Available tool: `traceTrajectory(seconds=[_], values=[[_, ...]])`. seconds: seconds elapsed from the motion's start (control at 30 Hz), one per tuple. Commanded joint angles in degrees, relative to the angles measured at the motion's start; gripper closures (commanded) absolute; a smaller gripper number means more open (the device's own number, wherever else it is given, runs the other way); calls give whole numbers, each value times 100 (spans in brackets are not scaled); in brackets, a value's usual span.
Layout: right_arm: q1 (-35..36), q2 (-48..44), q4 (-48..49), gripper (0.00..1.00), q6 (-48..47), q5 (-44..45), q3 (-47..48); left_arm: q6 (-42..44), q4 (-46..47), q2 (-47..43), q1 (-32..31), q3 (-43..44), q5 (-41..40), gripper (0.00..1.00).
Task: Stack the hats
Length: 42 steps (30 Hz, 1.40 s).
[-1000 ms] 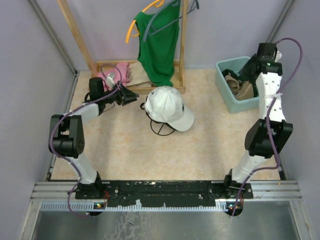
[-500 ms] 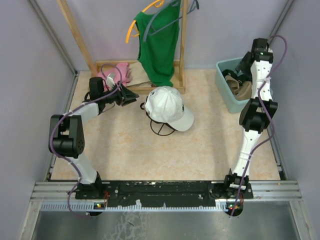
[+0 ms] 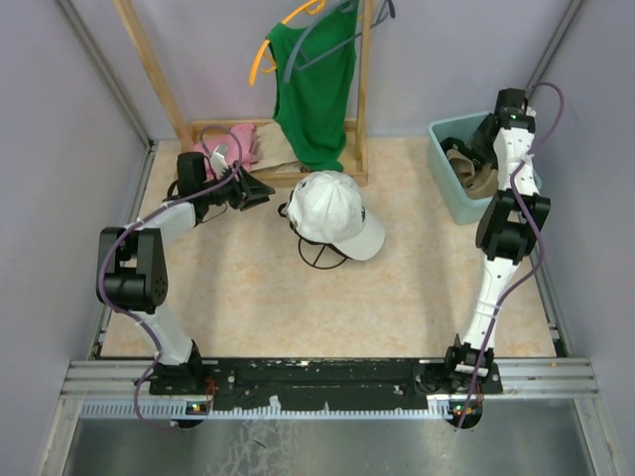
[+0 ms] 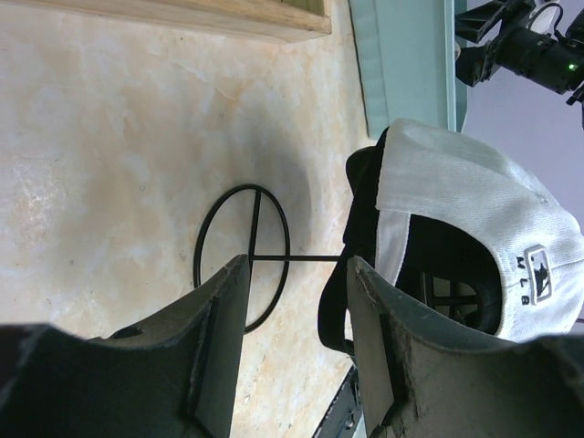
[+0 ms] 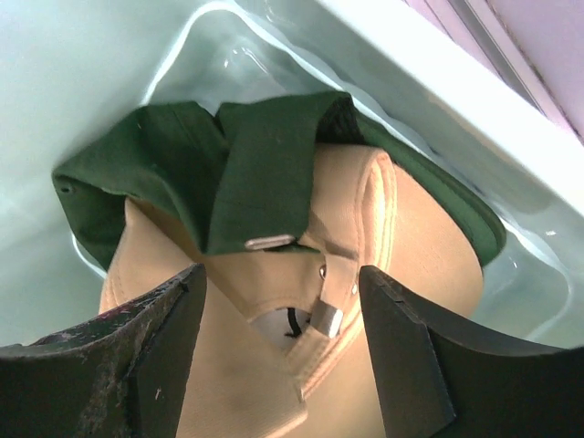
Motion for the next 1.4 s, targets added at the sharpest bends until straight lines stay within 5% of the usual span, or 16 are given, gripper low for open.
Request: traceTrajectory(seconds=[0.0,0.37,0.53,0.67,1.37], values=[[-25,12,943,32,111,111,-222,128,-72,-144,49,15,-60,47],[-48,404,1823,39,198,246,-411,173,-203,-156,46,-22,-161,47],[-45,141,2265,82,129,237,-749,174,-214,-169,44,-2,-195,47],[-41,-204,2277,99,23,174,-880,192,-228,-154,45,45,-204,48],[-20,-3243,2716,100,-601,-485,-2741,162,26,-170,50,169,79,48]])
